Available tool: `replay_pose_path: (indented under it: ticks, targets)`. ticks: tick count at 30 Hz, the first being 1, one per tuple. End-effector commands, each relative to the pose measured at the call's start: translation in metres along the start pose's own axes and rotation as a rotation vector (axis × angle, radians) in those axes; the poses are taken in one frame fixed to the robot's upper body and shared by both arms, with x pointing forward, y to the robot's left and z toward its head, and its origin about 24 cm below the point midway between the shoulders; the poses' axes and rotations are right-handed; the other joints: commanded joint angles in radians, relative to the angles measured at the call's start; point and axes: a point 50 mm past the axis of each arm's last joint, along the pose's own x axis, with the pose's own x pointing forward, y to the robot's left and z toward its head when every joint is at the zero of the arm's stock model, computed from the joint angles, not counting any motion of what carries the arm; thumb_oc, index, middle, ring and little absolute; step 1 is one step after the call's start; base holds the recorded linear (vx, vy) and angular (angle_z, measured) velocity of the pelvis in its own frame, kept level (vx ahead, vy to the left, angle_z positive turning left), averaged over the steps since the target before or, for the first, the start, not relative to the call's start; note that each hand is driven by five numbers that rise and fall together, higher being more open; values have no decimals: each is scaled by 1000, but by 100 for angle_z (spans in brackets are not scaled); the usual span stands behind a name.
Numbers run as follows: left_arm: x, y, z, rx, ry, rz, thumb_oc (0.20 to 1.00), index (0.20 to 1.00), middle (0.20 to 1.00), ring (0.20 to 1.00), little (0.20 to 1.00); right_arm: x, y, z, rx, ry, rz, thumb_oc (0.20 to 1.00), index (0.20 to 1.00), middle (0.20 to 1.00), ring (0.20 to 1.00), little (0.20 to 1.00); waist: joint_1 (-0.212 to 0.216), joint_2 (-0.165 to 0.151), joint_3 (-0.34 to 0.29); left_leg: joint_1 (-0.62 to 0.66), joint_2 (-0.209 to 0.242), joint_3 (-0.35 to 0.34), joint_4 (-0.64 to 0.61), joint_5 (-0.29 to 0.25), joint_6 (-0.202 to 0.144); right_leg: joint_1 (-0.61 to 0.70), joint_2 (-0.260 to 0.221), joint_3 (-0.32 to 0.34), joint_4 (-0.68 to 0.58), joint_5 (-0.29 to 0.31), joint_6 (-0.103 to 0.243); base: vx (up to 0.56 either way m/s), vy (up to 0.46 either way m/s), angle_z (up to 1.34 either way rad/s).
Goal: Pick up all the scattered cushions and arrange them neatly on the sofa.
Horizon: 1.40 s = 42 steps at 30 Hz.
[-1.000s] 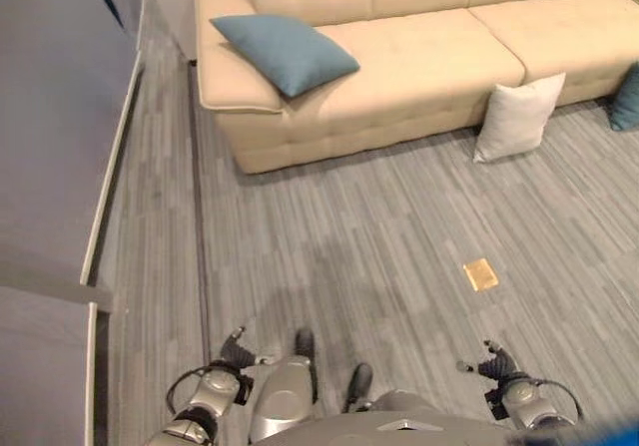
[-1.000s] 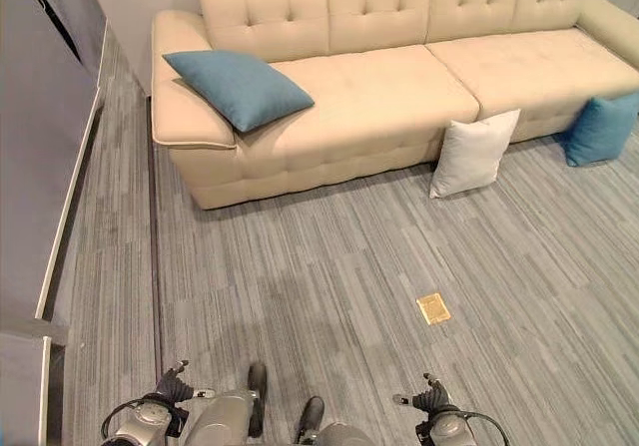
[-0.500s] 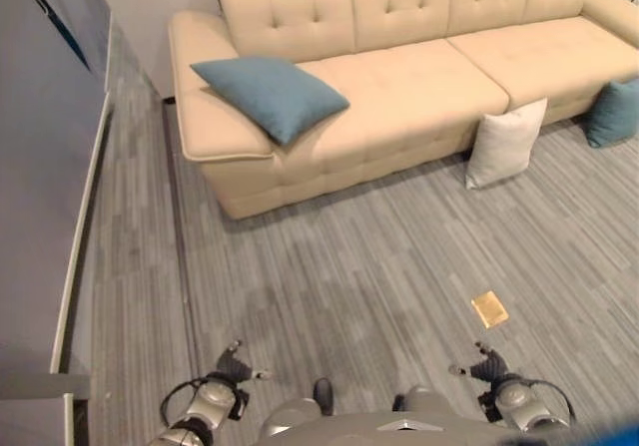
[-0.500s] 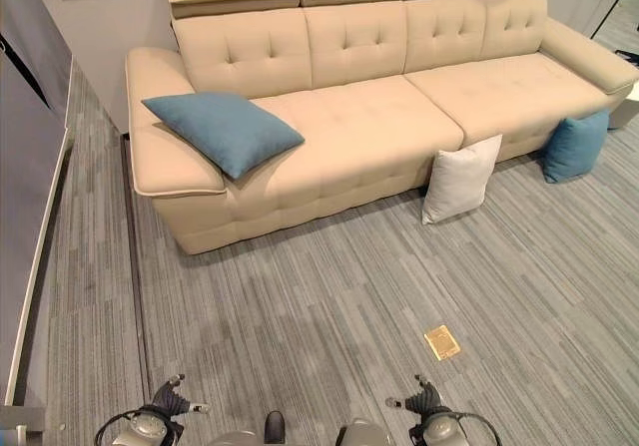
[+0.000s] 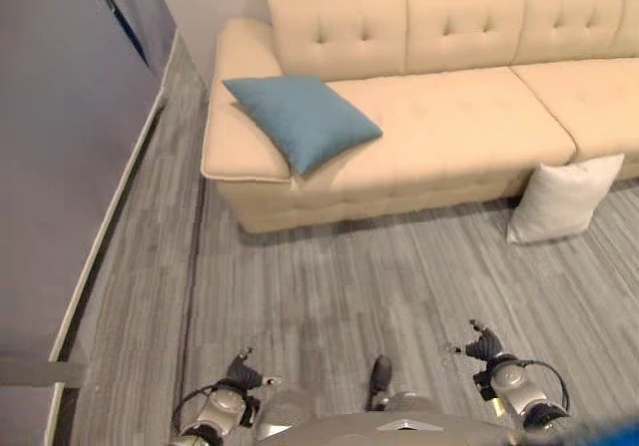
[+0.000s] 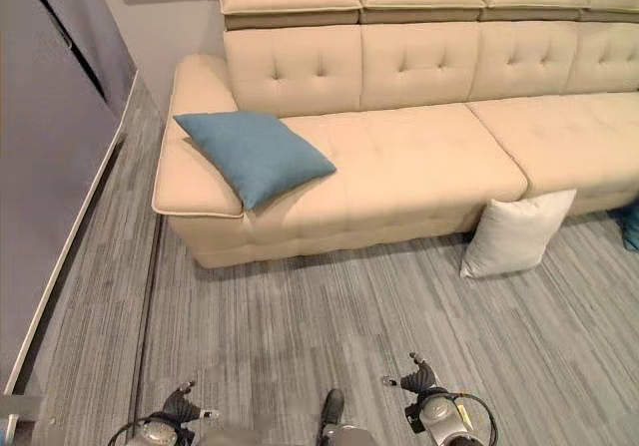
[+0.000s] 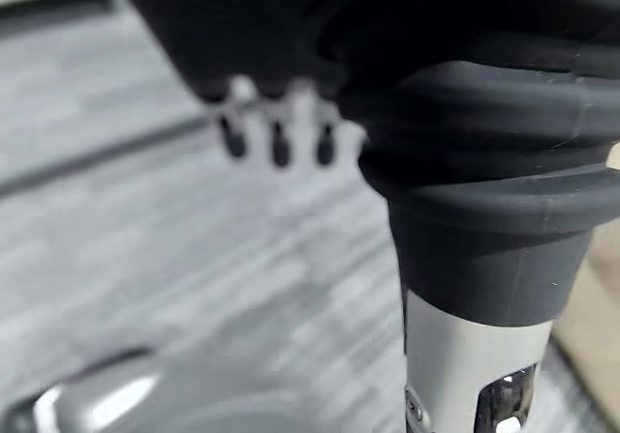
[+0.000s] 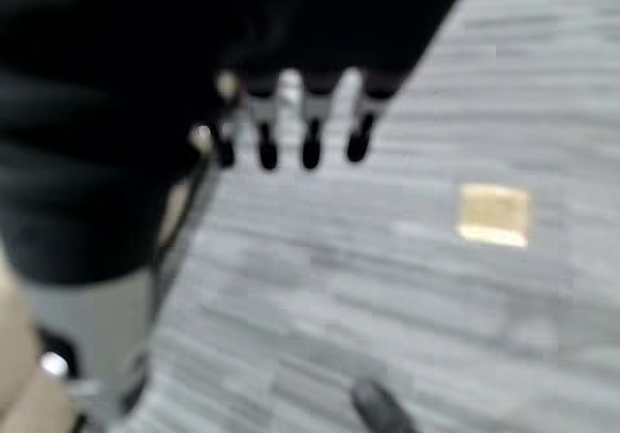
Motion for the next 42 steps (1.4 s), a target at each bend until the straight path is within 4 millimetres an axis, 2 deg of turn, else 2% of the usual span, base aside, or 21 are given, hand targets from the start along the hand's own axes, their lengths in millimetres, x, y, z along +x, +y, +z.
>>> replay_pose_path:
  ticks: [1, 2, 3, 4, 5, 11, 12, 13, 15, 17, 19, 22, 27, 28, 31, 32, 34, 35, 36, 38, 42]
  targets:
    - [4, 7, 16, 14, -56, 20, 1000, 1000, 1000, 1000, 1000, 1, -25, -6, 3, 4, -65, 1000, 1000, 1000, 1000, 1000, -22, 7, 26, 72, -7, 33, -397, 60, 47, 44, -41, 16, 94, -73, 143, 199, 2, 1]
    - [3, 7, 12, 16, -45, 21, 1000, 1000, 1000, 1000, 1000, 0, -25, -9, 5, 12, -67, 1000, 1000, 1000, 1000, 1000, -17, 5, 27, 66, -6, 57, -449, 46, 52, 67, -38, 11, 83, -85, 147, 406, 23, 3]
    - [2, 8, 6, 18, -25, 25, 1000, 1000, 1000, 1000, 1000, -1, -24, -12, 12, 23, -69, 1000, 1000, 1000, 1000, 1000, -4, 11, 13, 28, -12, 90, -564, 91, 54, 105, -17, 5, 63, -104, 150, 324, 25, -1]
    - [2, 8, 6, 19, -25, 25, 1000, 1000, 1000, 1000, 1000, -1, -23, -13, 12, 23, -69, 1000, 1000, 1000, 1000, 1000, -3, 10, 17, 37, -13, 91, -567, 91, 54, 112, -19, 6, 62, -106, 151, 378, 63, 34]
    - [2, 10, 4, 27, -20, 30, 1000, 1000, 1000, 1000, 1000, -1, -21, -14, 10, 30, -65, 1000, 1000, 1000, 1000, 1000, 8, 22, 9, 4, -18, 108, -629, 151, 38, 132, 6, 13, 61, -126, 149, 178, 43, 41]
    - [-3, 11, -16, 17, 41, 28, 1000, 1000, 1000, 1000, 1000, -3, -10, -14, 16, 22, -30, 1000, 1000, 1000, 1000, 1000, 26, 20, -24, 64, -58, 84, -672, 122, 72, 152, -8, 26, 159, -162, 168, 307, 149, -12]
    - [-3, 14, -17, 21, 48, 34, 1000, 1000, 1000, 1000, 1000, -3, -9, -10, 15, 13, -27, 1000, 1000, 1000, 1000, 1000, 33, 18, -21, 99, -76, 79, -671, 90, 95, 128, -34, 29, 261, -136, 193, 131, 121, -17]
    - [-3, 14, -17, 21, 47, 34, 1000, 1000, 1000, 1000, 1000, -3, -9, -10, 15, 13, -27, 1000, 1000, 1000, 1000, 1000, 34, 19, -24, 95, -75, 79, -671, 92, 95, 124, -32, 29, 260, -133, 192, 186, 189, -17]
    - [0, 21, -10, 37, 25, 49, 1000, 1000, 1000, 1000, 1000, 0, -9, 2, 21, -20, -28, 1000, 1000, 1000, 1000, 1000, 16, 36, 1, 151, -84, 66, -669, 57, 131, 13, -76, 40, 500, -35, 231, 191, 209, -8]
    - [0, 23, -6, 41, 8, 52, 1000, 1000, 1000, 1000, 1000, 1, -9, 7, 38, -39, -29, 1000, 1000, 1000, 1000, 1000, 0, 51, 9, 192, -87, 52, -676, 37, 143, -45, -78, 47, 570, -25, 222, 220, 150, 13]
    - [1, 23, -3, 17, -8, 56, 1000, 1000, 1000, 1000, 1000, 1, -10, 11, 45, -57, -32, 1000, 1000, 1000, 1000, 1000, -15, 65, 10, 231, -92, 28, -698, 30, 145, -97, -60, 51, 554, -34, 208, 263, 54, 36]
    - [1, 21, 0, -5, -18, 55, 1000, 1000, 1000, 1000, 1000, 3, -14, 17, 49, -76, -38, 1000, 1000, 1000, 1000, 1000, -43, 72, 19, 288, -99, -8, -733, 9, 136, -137, -65, 56, 395, -45, 199, 324, -29, 4]
    - [2, 18, 5, 8, -28, 53, 1000, 1000, 1000, 1000, 1000, 3, -15, 18, 22, -76, -35, 1000, 1000, 1000, 1000, 1000, -86, 69, 34, 359, -112, -76, -750, -29, 117, -220, -64, 163, 163, 41, 233, 286, -90, 39]
    - [2, 14, 4, 6, -27, 44, 1000, 1000, 1000, 1000, 1000, 2, -15, 14, 23, -64, -31, 1000, 1000, 1000, 1000, 1000, -90, 60, 31, 377, -118, -95, -742, -54, 111, -184, -73, 179, 119, 58, 238, 372, -147, 43]
    - [1, 9, 1, 5, -15, 30, 1000, 1000, 1000, 1000, 1000, 1, -15, 10, 27, -56, -26, 1000, 1000, 1000, 1000, 1000, -93, 58, 10, 392, -107, -116, -739, -58, 100, -176, -69, 180, 134, 65, 228, 293, -145, 66]
    - [0, 5, -2, 8, -4, 14, 1000, 1000, 1000, 1000, 1000, 0, -15, 5, 40, -48, -26, 1000, 1000, 1000, 1000, 1000, -93, 60, -5, 396, -84, -122, -718, -48, 76, -158, -64, 153, 142, 56, 220, 289, -172, 98]
    - [0, 2, 1, 13, -13, 4, 1000, 1000, 1000, 1000, 1000, 0, -16, 3, 58, -43, -31, 1000, 1000, 1000, 1000, 1000, -99, 56, -3, 346, -50, -87, -613, 17, 30, -118, -68, 123, 128, 45, 203, 222, -156, 59]
    - [0, 2, 1, 13, -13, 4, 1000, 1000, 1000, 1000, 1000, 0, -16, 3, 58, -43, -31, 1000, 1000, 1000, 1000, 1000, -100, 56, -3, 343, -49, -89, -608, 15, 29, -118, -68, 121, 128, 45, 203, 59, -125, 32]
    - [1, 2, 7, 5, -33, 4, 1000, 1000, 1000, 1000, 1000, 0, -19, 5, 61, -52, -42, 1000, 1000, 1000, 1000, 1000, -93, 42, 13, 276, -39, -60, -494, 61, 17, -92, -75, 106, 119, 36, 189, 31, -148, 33]
    - [3, 3, 13, -5, -41, 10, 1000, 1000, 1000, 1000, 1000, 1, -21, 5, 76, -47, -49, 1000, 1000, 1000, 1000, 1000, -81, 16, 29, 161, 3, 16, -370, 60, 30, -40, -69, 77, 90, 1, 163, 111, -223, 33]
    - [2, 2, 10, 5, -32, 2, 1000, 1000, 1000, 1000, 1000, 0, -24, 0, 90, -29, -62, 1000, 1000, 1000, 1000, 1000, -67, 3, 21, 111, 7, 67, -466, 29, 46, 1, -70, 51, 70, -27, 167, 165, -50, 37]
